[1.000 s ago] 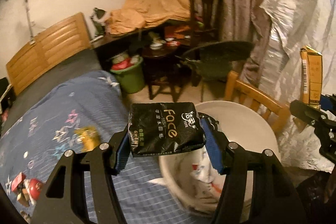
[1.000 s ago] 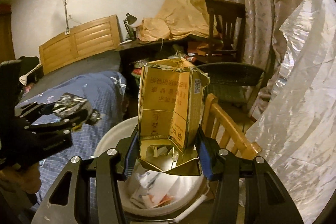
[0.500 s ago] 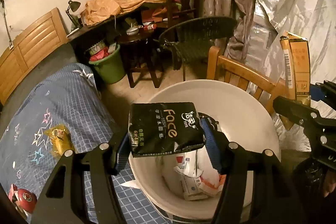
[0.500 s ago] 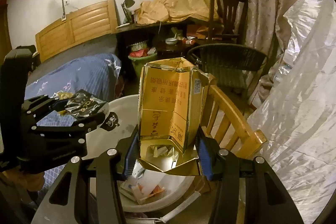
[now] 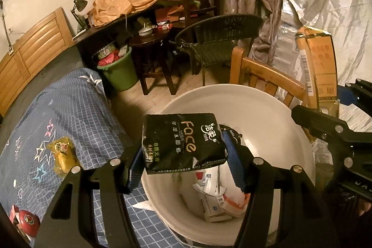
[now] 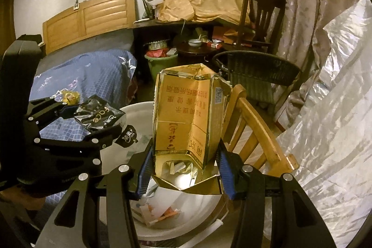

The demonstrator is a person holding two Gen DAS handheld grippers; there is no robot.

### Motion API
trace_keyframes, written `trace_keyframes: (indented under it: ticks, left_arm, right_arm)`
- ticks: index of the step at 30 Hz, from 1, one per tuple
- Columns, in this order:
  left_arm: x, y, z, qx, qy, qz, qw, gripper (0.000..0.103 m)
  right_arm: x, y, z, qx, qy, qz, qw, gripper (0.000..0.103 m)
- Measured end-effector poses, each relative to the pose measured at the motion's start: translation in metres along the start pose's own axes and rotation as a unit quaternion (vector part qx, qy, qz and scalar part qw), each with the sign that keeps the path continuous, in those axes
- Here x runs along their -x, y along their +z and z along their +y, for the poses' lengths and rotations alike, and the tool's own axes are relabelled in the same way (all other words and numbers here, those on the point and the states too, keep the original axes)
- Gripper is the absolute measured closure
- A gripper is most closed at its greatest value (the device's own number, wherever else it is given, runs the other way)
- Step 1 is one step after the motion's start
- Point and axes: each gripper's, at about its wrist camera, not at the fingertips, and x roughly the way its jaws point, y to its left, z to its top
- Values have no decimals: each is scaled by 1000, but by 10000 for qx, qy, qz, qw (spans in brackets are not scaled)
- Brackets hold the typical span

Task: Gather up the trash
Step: 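Hold both items over the bucket and open both tools, then move both tools back over the bed items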

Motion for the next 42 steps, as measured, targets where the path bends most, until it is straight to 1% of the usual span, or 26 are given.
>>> trace_keyframes:
  ticks: [2, 5, 9, 22, 27, 30, 32, 33, 34, 35, 37, 38, 40, 42]
  left_arm:
    - [-2, 0, 0, -5, 6, 3, 10000, 43]
    - [-4, 0, 0, 32, 49, 1, 10000, 41]
    - [-7, 1, 3, 83, 89, 16, 9999, 30]
    - [-7, -1, 8, 139, 170, 4, 9998, 29]
    - [5, -11, 24, 369, 371, -71, 9986, 29]
    - [24, -25, 40, 600, 598, -263, 9961, 29]
    - [39, -34, 50, 729, 646, -378, 9945, 29]
    - [46, -37, 54, 773, 677, -431, 9938, 29]
    - [56, -42, 61, 836, 715, -527, 9925, 29]
    - [68, -47, 70, 903, 755, -637, 9910, 29]
    - [84, -54, 83, 1028, 834, -769, 9882, 26]
    - [95, -59, 93, 1132, 875, -841, 9861, 26]
    - [112, -71, 113, 1365, 957, -937, 9815, 26]
    - [128, -85, 134, 1598, 1035, -998, 9766, 25]
  right_arm:
    - [-4, 2, 2, 47, -17, 3, 10000, 51]
    - [-11, 5, 4, 108, -79, 29, 9999, 41]
    - [-19, 6, 2, 54, -161, 46, 9998, 33]
    - [-21, -3, -6, -92, -242, 20, 9997, 32]
    - [-3, -9, 4, -170, -190, -258, 9993, 32]
    - [16, -15, 9, -417, -47, -623, 9972, 27]
    - [31, -21, 8, -793, 84, -991, 9919, 26]
    - [39, -24, 6, -1076, 123, -1218, 9866, 22]
    - [44, -28, 3, -1335, 151, -1373, 9814, 11]
    - [46, -33, 2, -1682, 342, -1435, 9747, 9]
    - [42, -39, 2, -2024, 685, -1285, 9684, 6]
    - [36, -44, 3, -2281, 873, -1114, 9633, 5]
    - [20, -57, 11, -2751, 1295, -663, 9503, 5]
    - [6, -70, 21, -3052, 1546, -221, 9394, 5]
